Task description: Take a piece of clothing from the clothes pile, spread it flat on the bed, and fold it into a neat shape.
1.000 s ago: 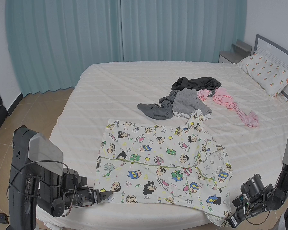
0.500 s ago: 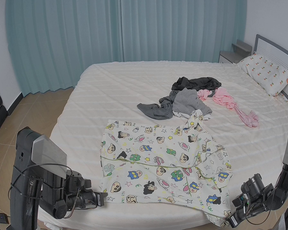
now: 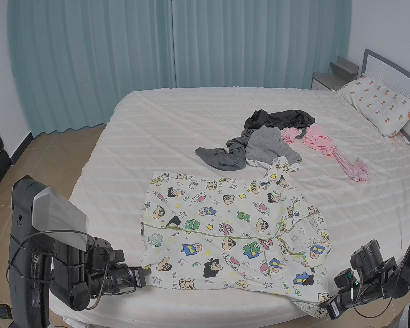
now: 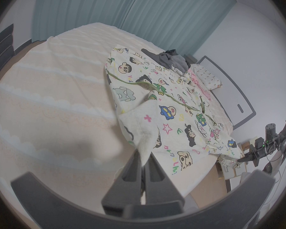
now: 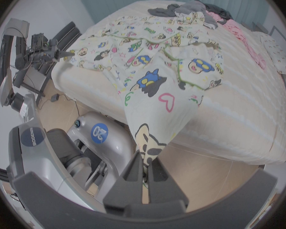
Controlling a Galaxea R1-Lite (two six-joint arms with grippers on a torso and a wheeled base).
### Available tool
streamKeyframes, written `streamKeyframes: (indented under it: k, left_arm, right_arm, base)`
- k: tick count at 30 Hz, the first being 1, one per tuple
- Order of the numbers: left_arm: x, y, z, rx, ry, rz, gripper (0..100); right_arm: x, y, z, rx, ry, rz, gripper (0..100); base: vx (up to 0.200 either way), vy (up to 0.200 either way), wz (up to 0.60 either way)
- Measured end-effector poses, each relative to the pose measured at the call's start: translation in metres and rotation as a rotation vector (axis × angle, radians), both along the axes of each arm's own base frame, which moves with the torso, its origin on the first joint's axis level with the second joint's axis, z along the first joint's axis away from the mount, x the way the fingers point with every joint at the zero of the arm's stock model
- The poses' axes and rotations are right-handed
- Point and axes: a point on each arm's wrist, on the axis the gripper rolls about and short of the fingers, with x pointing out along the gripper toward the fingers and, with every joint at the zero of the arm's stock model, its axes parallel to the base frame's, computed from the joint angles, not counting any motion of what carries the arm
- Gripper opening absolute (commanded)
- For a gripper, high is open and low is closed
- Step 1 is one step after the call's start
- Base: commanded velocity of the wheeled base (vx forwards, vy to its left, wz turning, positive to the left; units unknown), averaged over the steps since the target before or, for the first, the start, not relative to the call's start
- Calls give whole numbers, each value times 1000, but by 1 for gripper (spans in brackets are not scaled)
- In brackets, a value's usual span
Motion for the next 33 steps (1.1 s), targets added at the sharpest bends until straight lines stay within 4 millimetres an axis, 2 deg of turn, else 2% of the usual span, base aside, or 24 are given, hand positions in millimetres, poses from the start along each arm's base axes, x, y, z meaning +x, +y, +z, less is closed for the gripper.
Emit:
streamKeyframes:
  k: [8,21,33]
  left_arm:
    - [-11,3,11,-1,6,0,0]
    - [-34,8,21,14,55,-9,0]
    - [-38,6,21,21,73,-23,0]
  right_arm:
    - [-6,-2,8,142,62,-151,0]
    - [-22,-9,18,106,90,-148,0]
    - [-23,-15,19,96,84,-156,0]
  base:
    - [0,0,0]
    - [0,0,0]
    - [0,0,0]
